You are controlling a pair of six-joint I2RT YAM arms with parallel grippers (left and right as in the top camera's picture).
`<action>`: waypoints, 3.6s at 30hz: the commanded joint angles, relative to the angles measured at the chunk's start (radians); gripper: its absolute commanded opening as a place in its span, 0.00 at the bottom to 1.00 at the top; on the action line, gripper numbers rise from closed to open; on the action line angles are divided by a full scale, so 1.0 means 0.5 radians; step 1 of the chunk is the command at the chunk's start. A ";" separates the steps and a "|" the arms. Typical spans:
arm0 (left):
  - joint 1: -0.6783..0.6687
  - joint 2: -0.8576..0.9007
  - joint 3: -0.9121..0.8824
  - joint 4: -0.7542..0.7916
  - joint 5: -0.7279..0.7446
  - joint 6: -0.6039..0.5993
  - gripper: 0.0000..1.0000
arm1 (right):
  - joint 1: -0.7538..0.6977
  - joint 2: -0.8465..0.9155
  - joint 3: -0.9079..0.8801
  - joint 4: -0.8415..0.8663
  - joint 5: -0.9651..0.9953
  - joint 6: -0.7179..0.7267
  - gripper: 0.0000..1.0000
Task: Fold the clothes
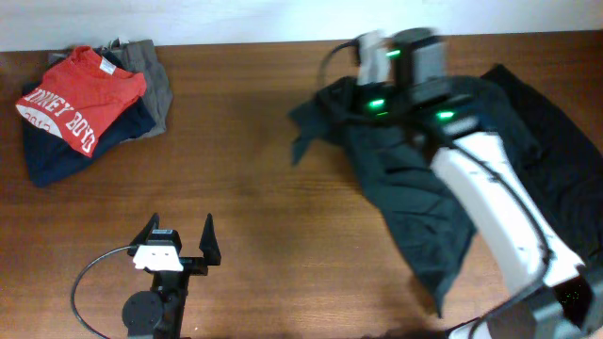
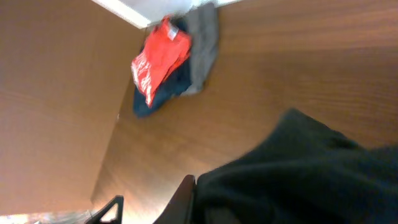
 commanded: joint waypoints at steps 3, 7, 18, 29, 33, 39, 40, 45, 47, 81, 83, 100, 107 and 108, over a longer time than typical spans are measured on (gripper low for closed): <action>0.009 -0.013 -0.014 -0.002 -0.012 -0.005 0.99 | 0.271 0.156 0.015 0.127 0.127 0.062 0.55; 0.009 -0.014 -0.014 -0.002 -0.012 -0.005 0.99 | 0.270 0.142 0.016 0.135 0.127 0.023 0.57; 0.009 -0.014 -0.014 -0.002 -0.012 -0.005 0.99 | 0.063 -0.295 0.220 -0.842 1.418 -0.224 0.80; 0.009 -0.013 -0.014 -0.002 -0.012 -0.004 0.99 | -0.021 -0.365 0.214 -1.926 1.486 -0.148 0.94; 0.009 -0.014 -0.014 -0.002 -0.012 -0.005 0.99 | -0.024 -0.365 0.211 -2.204 1.472 -0.072 0.99; 0.009 -0.013 -0.014 -0.002 -0.012 -0.005 0.99 | -0.024 -0.367 0.072 -2.261 1.465 0.062 0.99; 0.009 -0.013 -0.014 -0.002 -0.012 -0.004 0.99 | -0.025 -0.367 0.020 -2.226 1.472 0.062 0.99; 0.009 -0.014 -0.014 -0.002 -0.012 -0.005 0.99 | -0.037 -0.367 -0.215 -2.017 1.492 0.054 0.99; 0.009 -0.014 -0.014 -0.002 -0.012 -0.004 0.99 | -0.103 -0.366 -0.336 -1.910 1.521 0.052 0.99; 0.009 -0.014 -0.014 -0.002 -0.012 -0.005 0.99 | -0.866 0.257 -0.909 -0.652 1.012 -0.735 0.84; 0.009 -0.013 -0.014 -0.002 -0.012 -0.005 0.99 | -0.866 0.293 -0.909 -0.609 1.010 -0.787 0.84; 0.009 -0.013 -0.014 -0.002 -0.012 -0.004 0.99 | -0.901 0.404 -0.909 -0.566 0.763 -0.943 0.32; 0.009 -0.014 -0.014 -0.002 -0.012 -0.005 0.99 | -0.901 0.402 -0.896 -0.608 0.764 -0.935 0.13; 0.009 -0.014 -0.014 -0.002 -0.012 -0.004 0.99 | -0.901 0.401 -0.884 -0.625 0.764 -0.936 0.11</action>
